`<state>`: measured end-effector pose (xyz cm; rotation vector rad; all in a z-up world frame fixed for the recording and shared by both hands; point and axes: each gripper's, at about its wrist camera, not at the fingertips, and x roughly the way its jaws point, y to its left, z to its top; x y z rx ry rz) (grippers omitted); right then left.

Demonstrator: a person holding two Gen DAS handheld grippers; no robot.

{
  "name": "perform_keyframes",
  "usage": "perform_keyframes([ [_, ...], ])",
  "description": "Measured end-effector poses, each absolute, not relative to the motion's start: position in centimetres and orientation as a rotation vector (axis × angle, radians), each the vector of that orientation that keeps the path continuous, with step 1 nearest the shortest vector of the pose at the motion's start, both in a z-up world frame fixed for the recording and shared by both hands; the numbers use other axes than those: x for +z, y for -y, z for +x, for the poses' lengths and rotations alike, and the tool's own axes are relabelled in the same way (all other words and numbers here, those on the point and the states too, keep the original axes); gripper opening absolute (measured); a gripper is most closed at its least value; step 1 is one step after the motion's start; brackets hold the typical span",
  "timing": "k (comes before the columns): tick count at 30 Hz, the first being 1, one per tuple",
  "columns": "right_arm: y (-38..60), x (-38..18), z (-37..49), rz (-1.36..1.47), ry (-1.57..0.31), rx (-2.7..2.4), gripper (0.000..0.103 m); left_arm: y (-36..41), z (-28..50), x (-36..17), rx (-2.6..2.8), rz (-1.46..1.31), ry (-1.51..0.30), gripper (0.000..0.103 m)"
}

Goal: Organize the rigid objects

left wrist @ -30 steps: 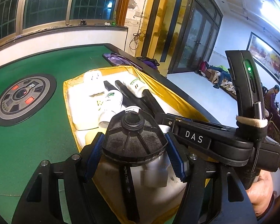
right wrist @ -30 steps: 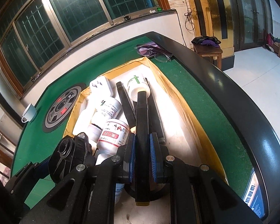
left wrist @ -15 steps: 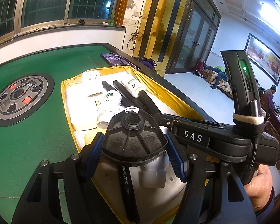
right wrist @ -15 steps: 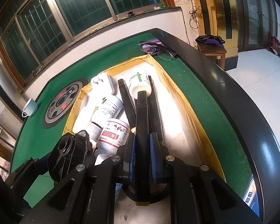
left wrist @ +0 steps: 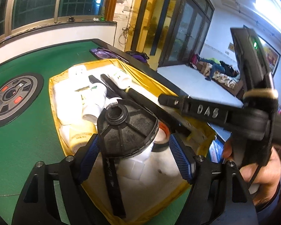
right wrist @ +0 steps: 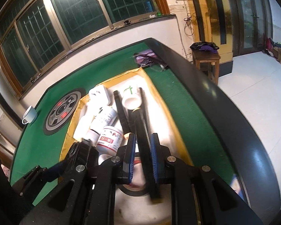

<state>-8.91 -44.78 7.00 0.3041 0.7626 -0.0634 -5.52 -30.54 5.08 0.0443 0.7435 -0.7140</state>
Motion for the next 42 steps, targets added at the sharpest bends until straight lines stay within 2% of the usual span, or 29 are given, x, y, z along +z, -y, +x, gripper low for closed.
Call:
perform_keyframes([
  [7, 45.4, 8.1, -10.2, 0.327, -0.732, -0.087, 0.015, 29.5, -6.8, 6.3, -0.686, 0.071, -0.68, 0.075],
  [12, 44.1, 9.3, -11.0, 0.299, -0.701, -0.084, 0.037, 26.5, -7.1, 7.8, -0.645, 0.043, -0.623, 0.075],
  [20, 38.5, 11.0, -11.1, 0.223, -0.659, -0.008, 0.053, 17.6, -5.8, 8.1, -0.493, -0.057, -0.612, 0.075],
  [27, 29.8, 10.9, -10.5, 0.102, -0.669, 0.118, 0.062, 9.3, -5.2, 7.1, -0.196, -0.009, -0.598, 0.075],
  [33, 22.4, 7.7, -8.7, 0.043, -0.761, 0.234, 0.063, 4.4, -5.0, 6.1, -0.052, 0.02, -0.629, 0.075],
  [42, 15.8, 3.1, -6.9, -0.06, -0.873, 0.268, 0.062, 2.4, -4.3, 4.3, -0.007, 0.022, -0.69, 0.075],
])
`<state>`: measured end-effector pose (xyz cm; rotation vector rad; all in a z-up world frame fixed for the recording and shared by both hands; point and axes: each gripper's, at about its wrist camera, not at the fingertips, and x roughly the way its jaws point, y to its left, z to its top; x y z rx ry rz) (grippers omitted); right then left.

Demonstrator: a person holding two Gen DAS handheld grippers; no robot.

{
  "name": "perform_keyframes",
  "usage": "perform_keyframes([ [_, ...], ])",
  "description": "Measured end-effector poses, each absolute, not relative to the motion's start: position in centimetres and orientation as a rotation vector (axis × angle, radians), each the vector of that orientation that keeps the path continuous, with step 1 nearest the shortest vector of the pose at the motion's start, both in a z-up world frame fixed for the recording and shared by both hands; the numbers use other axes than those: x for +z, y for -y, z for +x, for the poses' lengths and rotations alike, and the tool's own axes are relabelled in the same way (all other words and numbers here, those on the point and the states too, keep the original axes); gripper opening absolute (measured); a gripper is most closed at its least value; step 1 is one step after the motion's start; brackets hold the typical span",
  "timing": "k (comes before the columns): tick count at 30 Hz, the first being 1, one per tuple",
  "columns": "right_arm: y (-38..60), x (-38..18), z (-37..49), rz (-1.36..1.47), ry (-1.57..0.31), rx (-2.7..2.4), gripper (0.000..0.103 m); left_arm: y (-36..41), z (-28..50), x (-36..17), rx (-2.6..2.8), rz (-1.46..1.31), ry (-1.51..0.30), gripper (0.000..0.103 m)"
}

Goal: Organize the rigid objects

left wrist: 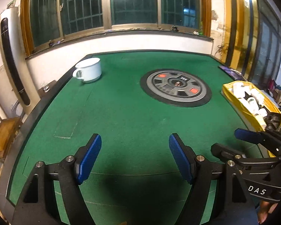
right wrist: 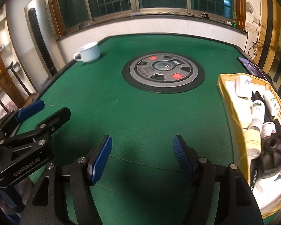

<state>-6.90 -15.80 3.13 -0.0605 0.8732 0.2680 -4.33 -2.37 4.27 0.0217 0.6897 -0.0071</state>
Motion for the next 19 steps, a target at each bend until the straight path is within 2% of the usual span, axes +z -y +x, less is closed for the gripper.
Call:
perform_keyframes([
  [19, 14.7, 1.6, -4.1, -0.043, -0.944, 0.226, 0.062, -1.6, -1.9, 3.0, 0.033, -0.111, -0.814, 0.075],
])
